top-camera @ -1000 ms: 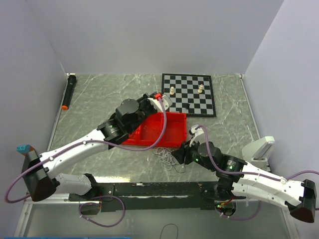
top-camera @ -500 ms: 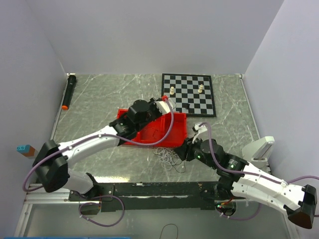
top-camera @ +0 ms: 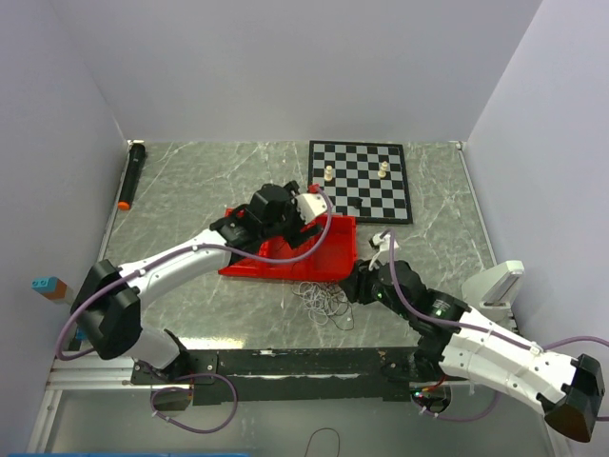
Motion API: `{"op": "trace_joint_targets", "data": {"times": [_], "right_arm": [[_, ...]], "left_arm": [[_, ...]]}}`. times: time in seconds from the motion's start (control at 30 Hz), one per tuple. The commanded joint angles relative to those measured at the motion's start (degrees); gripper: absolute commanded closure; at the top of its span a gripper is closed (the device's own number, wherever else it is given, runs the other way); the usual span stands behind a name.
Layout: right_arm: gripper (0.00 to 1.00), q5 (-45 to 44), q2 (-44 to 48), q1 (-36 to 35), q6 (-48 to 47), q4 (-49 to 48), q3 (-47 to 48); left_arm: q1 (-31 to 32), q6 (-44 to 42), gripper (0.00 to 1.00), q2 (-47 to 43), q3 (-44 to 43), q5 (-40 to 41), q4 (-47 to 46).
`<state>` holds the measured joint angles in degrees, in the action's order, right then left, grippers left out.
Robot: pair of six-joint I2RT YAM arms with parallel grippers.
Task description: Untangle the cables
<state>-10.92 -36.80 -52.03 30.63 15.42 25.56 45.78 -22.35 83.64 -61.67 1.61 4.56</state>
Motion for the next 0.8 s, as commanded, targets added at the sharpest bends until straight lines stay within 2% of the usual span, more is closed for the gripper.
{"op": "trace_joint_targets", "data": {"times": [0.0, 0.07, 0.2, 0.33, 0.47, 0.67, 0.77], "right_arm": [[0.51, -1.56, -0.38, 3.07, 0.92, 3.12, 3.18], [0.5, -0.95, -0.29, 3.86, 1.45, 3.74, 2.74], [0.5, 0.02, -0.91, 4.48, 2.33, 3.3, 1.6], [0.5, 0.37, -0.91, 4.66, 2.24, 2.95, 1.24], [0.5, 0.11, -0.65, 4.92, 1.62, 2.95, 1.25], [0.5, 0.72, -0.56, 5.27, 1.62, 2.51, 1.16], [0.5, 1.42, -0.29, 5.36, 1.89, 1.81, 0.9]], "left_arm": [[-1.75, 0.82, 0.13, -0.22, -6.88, -3.18, 5.45], [-1.66, -0.24, 0.1, -1.71, -6.89, -6.69, 6.08], [-0.87, -0.94, 0.13, -3.65, -5.04, -12.14, 6.77], [0.97, -6.11, 0.15, -3.66, -3.29, -21.2, 14.23], [1.42, -8.94, 0.13, -0.5, -1.44, -20.34, 18.81], [-0.16, -10.96, 0.12, 1.78, 2.87, -19.28, 15.14], [-1.04, -10.26, 0.18, 4.34, 2.43, -17.87, 12.77]]}}
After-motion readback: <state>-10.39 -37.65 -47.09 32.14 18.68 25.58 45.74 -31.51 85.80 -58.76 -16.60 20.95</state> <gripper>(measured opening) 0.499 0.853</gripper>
